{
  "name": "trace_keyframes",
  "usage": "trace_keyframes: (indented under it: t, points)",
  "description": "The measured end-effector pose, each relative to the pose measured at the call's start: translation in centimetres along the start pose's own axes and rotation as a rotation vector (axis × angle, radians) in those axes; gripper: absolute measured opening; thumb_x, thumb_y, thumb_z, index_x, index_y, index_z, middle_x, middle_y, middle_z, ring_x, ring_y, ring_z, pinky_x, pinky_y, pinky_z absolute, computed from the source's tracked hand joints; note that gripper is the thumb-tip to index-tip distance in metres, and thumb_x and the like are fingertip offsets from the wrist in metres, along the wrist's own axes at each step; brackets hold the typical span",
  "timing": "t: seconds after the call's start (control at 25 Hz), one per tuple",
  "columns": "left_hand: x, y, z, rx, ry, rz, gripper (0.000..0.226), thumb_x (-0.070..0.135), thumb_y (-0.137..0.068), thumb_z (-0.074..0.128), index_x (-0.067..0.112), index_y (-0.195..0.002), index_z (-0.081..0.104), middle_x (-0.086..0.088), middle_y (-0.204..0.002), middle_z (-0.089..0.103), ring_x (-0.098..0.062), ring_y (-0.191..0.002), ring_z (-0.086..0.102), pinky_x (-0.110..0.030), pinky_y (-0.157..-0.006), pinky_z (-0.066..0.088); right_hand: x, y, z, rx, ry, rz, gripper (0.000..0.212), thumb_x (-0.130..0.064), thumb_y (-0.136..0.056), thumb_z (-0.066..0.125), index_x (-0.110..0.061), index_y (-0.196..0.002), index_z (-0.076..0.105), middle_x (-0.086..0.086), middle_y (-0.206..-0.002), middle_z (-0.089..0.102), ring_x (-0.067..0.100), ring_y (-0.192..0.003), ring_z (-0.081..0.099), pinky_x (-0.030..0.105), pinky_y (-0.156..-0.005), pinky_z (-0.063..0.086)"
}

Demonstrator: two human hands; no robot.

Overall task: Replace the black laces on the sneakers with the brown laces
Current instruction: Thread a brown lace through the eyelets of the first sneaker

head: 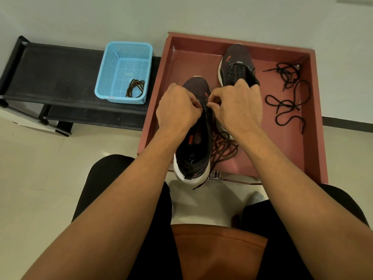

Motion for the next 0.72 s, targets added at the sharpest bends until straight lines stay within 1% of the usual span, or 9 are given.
trace_keyframes:
  t: [0.08, 0.2, 0.24, 0.32, 0.4, 0.48, 0.52, 0.64, 0.72]
  points:
    - [0.2, 0.2, 0.0, 0.03, -0.008, 0.014, 0.009, 0.036, -0.079, 0.089, 0.033, -0.084, 0.082, 0.003, -0.114, 0.064, -0.016, -0.093, 0.067, -0.03, -0.065, 0.052, 0.0, -0.1, 0.1, -0.015, 0.04, -0.029, 0.017, -0.045, -0.101, 0.062, -0.037, -0.097, 0.077, -0.012, -0.085, 0.071, 0.019, -0.1, 0.05, 0.041, -0.087, 0.035]
    - [0.3, 0.4, -0.2, 0.049, -0.017, 0.039, 0.011, 0.037, -0.079, 0.088, 0.034, -0.088, 0.082, 0.002, -0.116, 0.062, -0.018, -0.096, 0.067, -0.032, -0.069, 0.056, 0.0, -0.2, 0.2, -0.023, 0.079, -0.056, 0.022, -0.039, -0.105, 0.055, -0.037, -0.097, 0.076, -0.014, -0.084, 0.068, 0.015, -0.095, 0.041, 0.038, -0.083, 0.021]
    - [0.3, 0.4, -0.3, 0.055, -0.018, 0.039, 0.011, 0.037, -0.08, 0.088, 0.034, -0.088, 0.082, 0.002, -0.116, 0.062, -0.018, -0.097, 0.067, -0.032, -0.069, 0.056, -0.1, -0.2, 0.2, -0.025, 0.09, -0.066, 0.024, -0.04, -0.105, 0.054, -0.037, -0.096, 0.076, -0.013, -0.085, 0.067, 0.016, -0.095, 0.04, 0.038, -0.082, 0.02]
    - [0.3, 0.5, -0.2, 0.058, -0.019, 0.036, 0.01, 0.038, -0.081, 0.087, 0.033, -0.088, 0.082, 0.002, -0.116, 0.062, -0.018, -0.096, 0.067, -0.032, -0.068, 0.056, -0.5, 0.0, -0.2, -0.04, 0.109, -0.096, 0.031, -0.046, -0.104, 0.051, -0.034, -0.094, 0.078, -0.011, -0.085, 0.066, 0.02, -0.098, 0.044, 0.042, -0.084, 0.022]
    - [0.4, 0.5, -0.1, 0.058, -0.022, 0.038, 0.009, 0.036, -0.082, 0.086, 0.031, -0.088, 0.082, 0.001, -0.115, 0.062, -0.018, -0.096, 0.066, -0.031, -0.067, 0.053, -1.0, 0.4, -0.8, -0.089, 0.089, -0.097, 0.035, -0.046, -0.1, 0.051, -0.027, -0.085, 0.076, -0.01, -0.079, 0.059, 0.023, -0.105, 0.047, 0.049, -0.091, 0.026]
    - [0.4, 0.4, -0.1, 0.05, -0.035, 0.035, 0.009, 0.035, -0.082, 0.086, 0.03, -0.089, 0.083, 0.001, -0.114, 0.061, -0.018, -0.096, 0.066, -0.03, -0.067, 0.049, -1.4, 0.6, -1.3, -0.16, 0.034, -0.053, 0.031, -0.038, -0.094, 0.051, -0.022, -0.076, 0.071, -0.012, -0.07, 0.046, 0.023, -0.11, 0.045, 0.055, -0.101, 0.024]
    - [0.4, 0.2, -0.1, 0.044, -0.043, 0.033, 0.01, 0.034, -0.081, 0.085, 0.03, -0.091, 0.084, 0.001, -0.113, 0.061, -0.019, -0.096, 0.066, -0.03, -0.067, 0.048, -1.5, 0.6, -1.5, -0.193, 0.013, -0.03, 0.029, -0.038, -0.092, 0.051, -0.021, -0.075, 0.069, -0.012, -0.069, 0.043, 0.023, -0.112, 0.045, 0.057, -0.106, 0.022]
    - [0.3, 0.1, -0.2, 0.02, -0.049, 0.035, 0.009, 0.03, -0.082, 0.085, 0.03, -0.091, 0.084, 0.0, -0.115, 0.061, -0.02, -0.096, 0.066, -0.029, -0.067, 0.047, -1.7, 0.5, -1.9, -0.324, 0.013, -0.025, 0.031, -0.047, -0.088, 0.054, -0.021, -0.081, 0.07, -0.009, -0.081, 0.054, 0.024, -0.12, 0.043, 0.063, -0.113, 0.017]
    - [0.5, 0.2, -0.2, 0.021, -0.045, 0.03, 0.005, 0.03, -0.083, 0.085, 0.03, -0.087, 0.083, 0.0, -0.116, 0.061, -0.022, -0.095, 0.067, -0.031, -0.067, 0.048, -2.0, 0.6, -2.2, -0.413, 0.039, -0.045, 0.034, -0.055, -0.081, 0.06, -0.021, -0.083, 0.064, -0.009, -0.094, 0.054, 0.027, -0.125, 0.04, 0.067, -0.114, 0.015]
Point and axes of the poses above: each hand's wrist, its own y-axis away from the middle knuckle, its own z-axis out of the palm, x = y × z, the point moved 1 cm from there along -y, towards the middle knuckle
